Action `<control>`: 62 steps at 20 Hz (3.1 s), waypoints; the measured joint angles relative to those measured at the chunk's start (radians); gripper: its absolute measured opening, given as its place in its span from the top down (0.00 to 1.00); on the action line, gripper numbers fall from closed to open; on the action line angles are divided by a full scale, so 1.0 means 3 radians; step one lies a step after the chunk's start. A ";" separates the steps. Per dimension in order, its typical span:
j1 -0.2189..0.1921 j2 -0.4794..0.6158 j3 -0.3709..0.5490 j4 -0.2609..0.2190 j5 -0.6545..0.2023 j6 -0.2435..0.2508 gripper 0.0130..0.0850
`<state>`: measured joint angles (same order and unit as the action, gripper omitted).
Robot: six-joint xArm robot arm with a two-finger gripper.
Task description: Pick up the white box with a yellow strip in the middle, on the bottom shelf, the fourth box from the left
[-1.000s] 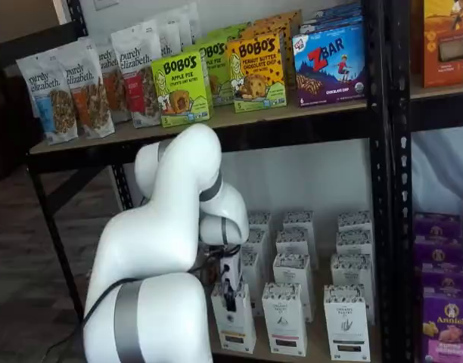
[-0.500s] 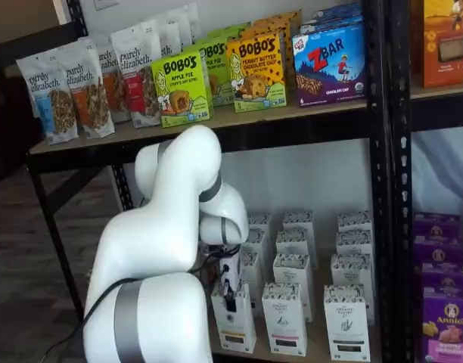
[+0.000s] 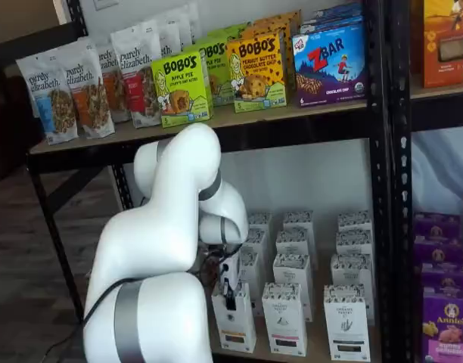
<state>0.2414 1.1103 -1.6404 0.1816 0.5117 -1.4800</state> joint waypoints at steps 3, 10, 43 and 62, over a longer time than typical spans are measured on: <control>0.0003 -0.0025 0.0037 0.0005 -0.0027 -0.0002 0.44; 0.0034 -0.0186 0.0266 0.0023 -0.0087 0.0004 0.44; 0.0279 -0.1935 0.2687 0.0313 -0.0761 -0.0084 0.44; 0.0375 -0.2966 0.3600 0.0290 -0.0704 0.0045 0.44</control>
<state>0.3538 0.2205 -0.5605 0.2687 0.3004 -1.4664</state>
